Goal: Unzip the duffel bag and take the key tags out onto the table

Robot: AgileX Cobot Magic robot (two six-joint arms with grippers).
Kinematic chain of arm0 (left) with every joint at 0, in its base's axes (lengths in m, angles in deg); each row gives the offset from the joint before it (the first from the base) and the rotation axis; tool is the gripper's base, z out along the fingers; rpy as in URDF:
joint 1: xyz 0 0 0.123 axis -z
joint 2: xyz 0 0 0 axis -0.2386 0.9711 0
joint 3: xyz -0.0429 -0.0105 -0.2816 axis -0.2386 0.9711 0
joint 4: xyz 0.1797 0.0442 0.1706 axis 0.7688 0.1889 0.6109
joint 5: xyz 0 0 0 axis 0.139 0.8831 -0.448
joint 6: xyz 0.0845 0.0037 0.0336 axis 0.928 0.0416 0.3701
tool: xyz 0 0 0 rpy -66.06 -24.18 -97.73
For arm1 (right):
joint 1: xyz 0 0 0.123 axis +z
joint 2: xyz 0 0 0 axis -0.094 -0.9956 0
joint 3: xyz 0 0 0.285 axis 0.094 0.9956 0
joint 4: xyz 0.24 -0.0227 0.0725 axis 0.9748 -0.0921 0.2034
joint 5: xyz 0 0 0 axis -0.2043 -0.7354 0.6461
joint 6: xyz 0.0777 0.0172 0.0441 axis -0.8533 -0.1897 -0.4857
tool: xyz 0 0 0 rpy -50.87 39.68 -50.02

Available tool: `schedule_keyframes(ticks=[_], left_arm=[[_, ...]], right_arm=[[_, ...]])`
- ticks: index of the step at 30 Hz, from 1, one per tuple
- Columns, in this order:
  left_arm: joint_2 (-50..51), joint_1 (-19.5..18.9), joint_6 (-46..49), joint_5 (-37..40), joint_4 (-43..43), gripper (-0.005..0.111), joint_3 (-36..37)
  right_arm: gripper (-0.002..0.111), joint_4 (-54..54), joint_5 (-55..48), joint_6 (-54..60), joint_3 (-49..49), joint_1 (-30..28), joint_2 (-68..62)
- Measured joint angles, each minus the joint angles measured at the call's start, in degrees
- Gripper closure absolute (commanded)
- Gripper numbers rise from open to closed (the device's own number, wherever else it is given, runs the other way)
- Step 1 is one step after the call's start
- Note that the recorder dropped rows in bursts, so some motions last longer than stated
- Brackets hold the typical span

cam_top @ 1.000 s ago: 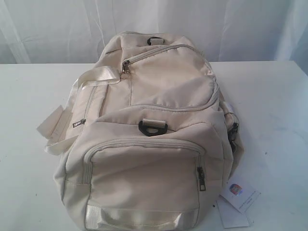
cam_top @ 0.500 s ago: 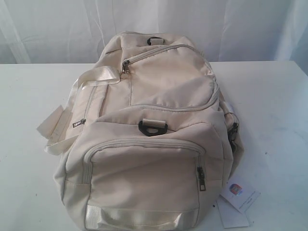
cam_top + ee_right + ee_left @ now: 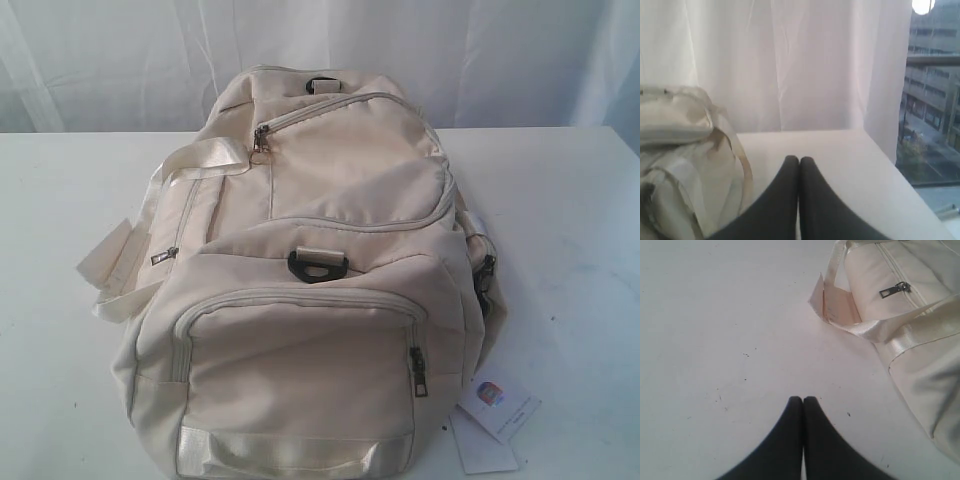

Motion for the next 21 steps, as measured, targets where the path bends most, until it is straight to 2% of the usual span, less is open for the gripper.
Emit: schedule_keyframes(ticks=[6, 12, 17, 19, 21], left_arm=[[0.0, 0.0, 0.0, 0.0, 0.0, 0.107, 0.0], [0.0, 0.0, 0.0, 0.0, 0.0, 0.107, 0.0], [0.0, 0.0, 0.0, 0.0, 0.0, 0.107, 0.0], [0.0, 0.0, 0.0, 0.0, 0.0, 0.107, 0.0], [0.0, 0.0, 0.0, 0.0, 0.0, 0.107, 0.0]], right_arm=[[0.108, 0.0, 18.0, -3.9, 0.0, 0.0, 0.1], [0.108, 0.3, 26.5, -7.5, 0.0, 0.0, 0.1], [0.108, 1.2, 29.5, -12.4, 0.0, 0.0, 0.1], [0.108, 1.8, 27.2, -13.7, -0.7, 0.0, -0.8], [0.108, 2.2, 20.1, -14.5, -3.7, 0.0, -3.8]])
